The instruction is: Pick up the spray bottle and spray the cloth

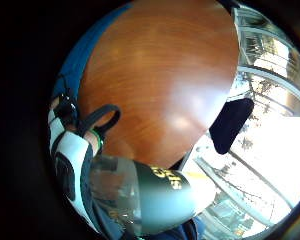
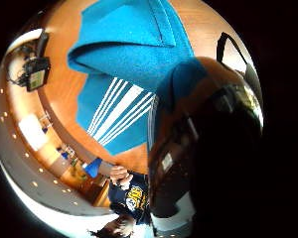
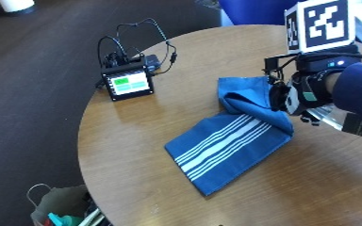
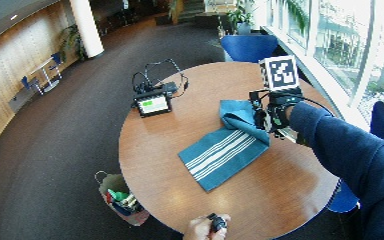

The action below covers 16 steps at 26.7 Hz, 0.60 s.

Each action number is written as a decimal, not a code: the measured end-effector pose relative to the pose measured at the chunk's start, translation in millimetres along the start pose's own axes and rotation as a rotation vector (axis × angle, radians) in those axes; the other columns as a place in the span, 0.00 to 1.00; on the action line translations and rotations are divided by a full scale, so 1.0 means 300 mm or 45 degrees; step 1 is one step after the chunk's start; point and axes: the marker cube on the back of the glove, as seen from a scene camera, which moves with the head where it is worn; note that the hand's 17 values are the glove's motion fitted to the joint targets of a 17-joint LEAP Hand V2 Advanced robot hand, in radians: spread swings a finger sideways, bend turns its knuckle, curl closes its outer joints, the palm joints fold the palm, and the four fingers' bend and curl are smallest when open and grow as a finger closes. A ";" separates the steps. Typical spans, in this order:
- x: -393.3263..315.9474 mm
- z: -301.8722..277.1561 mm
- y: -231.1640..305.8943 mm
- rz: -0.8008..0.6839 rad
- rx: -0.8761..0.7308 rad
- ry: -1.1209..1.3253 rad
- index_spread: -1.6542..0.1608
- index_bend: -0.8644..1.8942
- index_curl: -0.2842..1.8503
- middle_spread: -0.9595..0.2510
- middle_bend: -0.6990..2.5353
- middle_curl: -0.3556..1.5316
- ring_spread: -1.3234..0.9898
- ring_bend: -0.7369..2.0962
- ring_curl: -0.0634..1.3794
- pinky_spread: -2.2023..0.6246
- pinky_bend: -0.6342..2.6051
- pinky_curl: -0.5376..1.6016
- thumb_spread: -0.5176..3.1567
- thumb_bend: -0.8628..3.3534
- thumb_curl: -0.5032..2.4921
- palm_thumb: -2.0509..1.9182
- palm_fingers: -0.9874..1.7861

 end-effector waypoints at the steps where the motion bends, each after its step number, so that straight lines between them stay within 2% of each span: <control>1: 0.007 0.006 -0.006 -0.005 0.000 -0.014 0.75 0.36 0.27 0.64 0.45 0.46 0.46 0.52 0.35 0.67 0.34 0.43 0.28 0.20 0.41 0.78 0.83; 7: 0.031 -0.057 -0.056 -0.131 0.198 -0.180 0.75 0.36 0.27 0.64 0.45 0.46 0.46 0.52 0.36 0.67 0.34 0.43 0.27 0.20 0.42 0.78 0.82; 16: 0.137 -0.209 0.246 -0.496 0.757 -1.000 0.75 0.36 0.28 0.63 0.45 0.46 0.46 0.52 0.36 0.67 0.34 0.43 0.27 0.20 0.43 0.77 0.82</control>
